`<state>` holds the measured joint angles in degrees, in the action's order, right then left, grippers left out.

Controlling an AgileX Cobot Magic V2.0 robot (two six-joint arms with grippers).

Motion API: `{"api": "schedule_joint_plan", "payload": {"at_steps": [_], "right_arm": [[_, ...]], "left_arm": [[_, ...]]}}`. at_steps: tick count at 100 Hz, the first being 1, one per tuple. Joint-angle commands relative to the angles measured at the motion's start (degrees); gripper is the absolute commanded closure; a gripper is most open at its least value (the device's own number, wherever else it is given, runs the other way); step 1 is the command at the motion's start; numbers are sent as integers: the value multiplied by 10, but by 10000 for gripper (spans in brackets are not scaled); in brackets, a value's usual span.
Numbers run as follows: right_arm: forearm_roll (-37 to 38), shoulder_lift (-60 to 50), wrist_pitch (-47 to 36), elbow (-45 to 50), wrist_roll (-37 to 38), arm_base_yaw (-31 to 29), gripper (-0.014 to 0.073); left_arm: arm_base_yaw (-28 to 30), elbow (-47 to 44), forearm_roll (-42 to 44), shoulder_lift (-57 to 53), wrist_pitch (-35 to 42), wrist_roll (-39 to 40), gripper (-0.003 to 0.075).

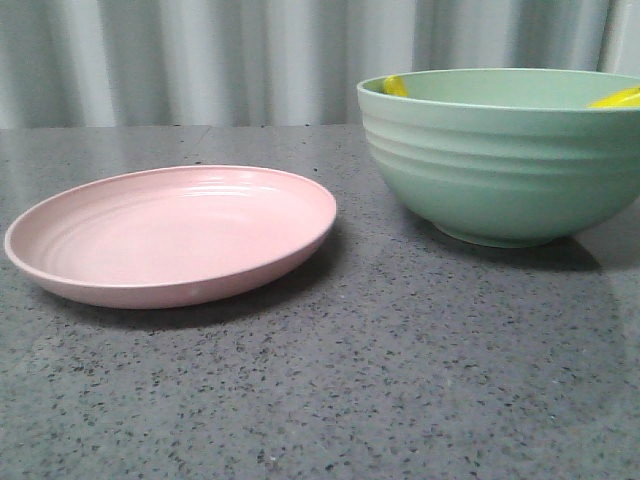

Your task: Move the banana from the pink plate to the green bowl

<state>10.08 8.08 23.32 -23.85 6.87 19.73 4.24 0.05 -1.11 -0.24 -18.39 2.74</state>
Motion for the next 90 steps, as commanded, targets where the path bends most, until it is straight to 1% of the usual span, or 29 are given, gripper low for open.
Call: {"api": "schedule_joint_plan", "payload": {"at_steps": [1,25,37,43,52,53,54,63,68,75,78,82,90], "right_arm": [[1,1,-50,-6,-1,-4,666],[5,1,-48,0,-1,-4,666],[27,-3,-78,28,-1,-10,666],[33,-5,-120,56,-1,-24,666],[33,-12,-206,110,-1,-59,666],[33,-12,-206,110,-1,-62,666],[33,-14,-230,119,-1,-68,666],[28,-20,-337,183,0,-109,666],[6,-25,-399,214,0,-133,666],[-31,-26,-452,252,0,-166,666],[-42,-26,-459,263,0,-178,666],[-43,-28,-415,259,0,-193,666],[-56,-35,-376,261,0,-217,666]], "left_arm": [[-1,-16,-5,-18,30,0,739],[-1,-16,-5,-18,30,0,739],[-1,-16,-5,-18,30,0,739],[-1,-16,-5,-18,30,0,739],[-1,-16,-5,-18,30,0,739],[-1,-16,-5,-18,30,0,739],[-1,-16,-5,-18,30,0,739],[-1,-16,-5,-18,30,0,739],[-1,-16,-5,-18,30,0,739],[-1,-16,-5,-18,30,0,739],[-1,-16,-5,-18,30,0,739],[-1,-16,-5,-18,30,0,739],[-1,-16,-5,-18,30,0,739]]}}
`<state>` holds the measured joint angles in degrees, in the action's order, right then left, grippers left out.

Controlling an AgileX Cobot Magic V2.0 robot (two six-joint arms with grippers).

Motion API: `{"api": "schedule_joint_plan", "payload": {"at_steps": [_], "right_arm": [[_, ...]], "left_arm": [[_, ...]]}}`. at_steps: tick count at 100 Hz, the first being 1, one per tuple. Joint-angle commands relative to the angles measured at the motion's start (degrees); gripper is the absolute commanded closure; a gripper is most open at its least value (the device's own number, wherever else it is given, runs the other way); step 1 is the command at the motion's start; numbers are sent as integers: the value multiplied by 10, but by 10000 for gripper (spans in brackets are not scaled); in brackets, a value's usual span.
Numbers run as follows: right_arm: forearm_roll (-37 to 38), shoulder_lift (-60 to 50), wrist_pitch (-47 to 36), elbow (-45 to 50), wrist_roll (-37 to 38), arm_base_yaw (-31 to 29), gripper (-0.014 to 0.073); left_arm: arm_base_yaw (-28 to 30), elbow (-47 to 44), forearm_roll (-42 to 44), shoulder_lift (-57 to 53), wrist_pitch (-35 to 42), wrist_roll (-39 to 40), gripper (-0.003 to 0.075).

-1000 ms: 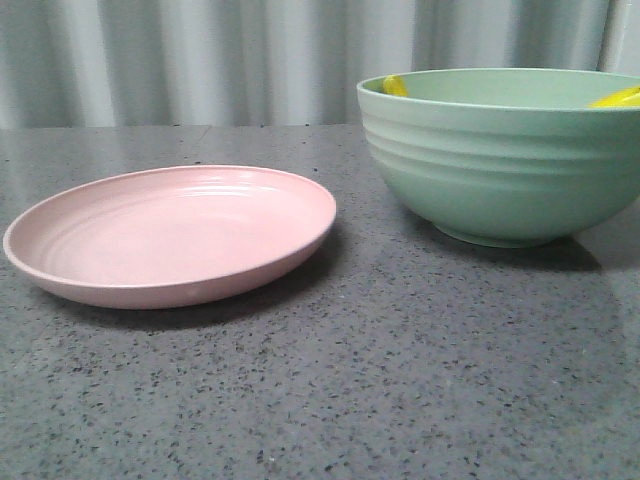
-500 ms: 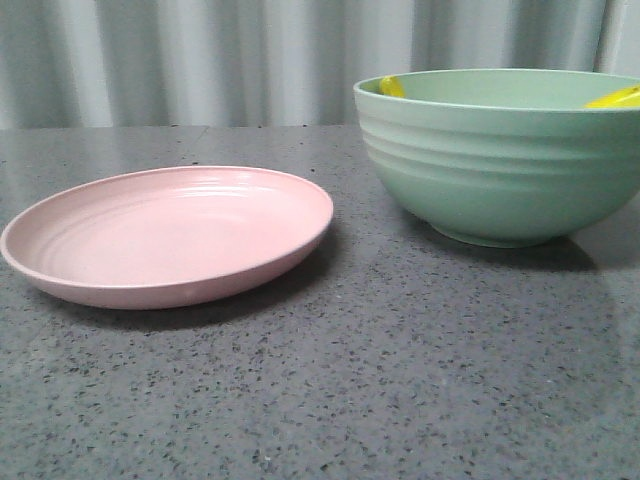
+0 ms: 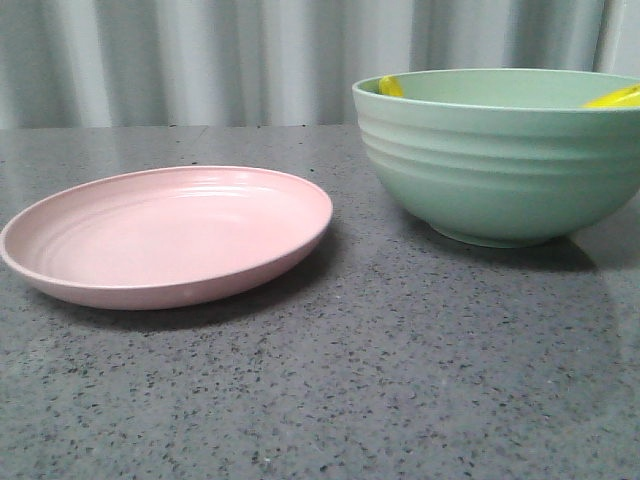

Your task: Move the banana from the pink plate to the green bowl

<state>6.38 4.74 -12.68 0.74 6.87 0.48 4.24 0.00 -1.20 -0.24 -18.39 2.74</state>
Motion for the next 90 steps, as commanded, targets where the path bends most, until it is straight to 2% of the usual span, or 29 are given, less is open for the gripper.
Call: {"api": "schedule_joint_plan", "payload": {"at_steps": [1,20,41,90], "right_arm": [[-20,-3,-12,15,0,-29,666],[-39,-67,185,15,0,-88,666],[-35,-63,301,15,-2,-93,666],[-35,-63,298,15,-2,-93,666]], "left_arm": [[-1,-16,-4,-18,30,0,739],[-1,-16,-4,-18,30,0,739],[-1,-16,-4,-18,30,0,739],[-1,-16,-4,-18,30,0,739]]}}
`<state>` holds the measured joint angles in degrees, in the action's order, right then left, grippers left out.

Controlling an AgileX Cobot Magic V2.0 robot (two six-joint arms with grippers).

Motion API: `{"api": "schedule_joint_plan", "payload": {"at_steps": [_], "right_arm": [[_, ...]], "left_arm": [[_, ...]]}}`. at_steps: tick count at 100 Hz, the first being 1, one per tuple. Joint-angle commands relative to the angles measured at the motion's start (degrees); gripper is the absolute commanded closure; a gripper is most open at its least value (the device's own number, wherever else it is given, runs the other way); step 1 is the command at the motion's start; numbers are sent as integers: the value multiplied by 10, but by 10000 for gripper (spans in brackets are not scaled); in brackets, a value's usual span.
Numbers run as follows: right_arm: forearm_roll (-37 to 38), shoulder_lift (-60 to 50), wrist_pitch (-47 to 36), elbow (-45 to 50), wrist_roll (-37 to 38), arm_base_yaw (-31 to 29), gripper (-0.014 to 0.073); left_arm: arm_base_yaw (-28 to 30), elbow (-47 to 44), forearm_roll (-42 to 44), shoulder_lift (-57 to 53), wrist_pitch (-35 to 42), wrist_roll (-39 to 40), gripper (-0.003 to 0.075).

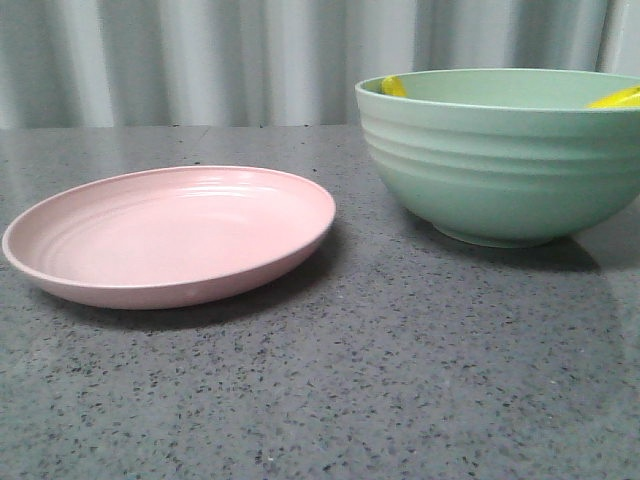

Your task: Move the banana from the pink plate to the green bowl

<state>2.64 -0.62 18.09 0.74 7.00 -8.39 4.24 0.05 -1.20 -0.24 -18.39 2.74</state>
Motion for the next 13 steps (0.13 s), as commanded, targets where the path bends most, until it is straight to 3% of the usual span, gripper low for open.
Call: {"api": "schedule_joint_plan", "payload": {"at_steps": [1,13], "right_arm": [[2,-10,-9,15,-4,-4,666],[2,-10,-9,15,-4,-4,666]], "left_arm": [[-1,-16,-4,-18,30,0,739],[-1,-16,-4,-18,30,0,739]]}}
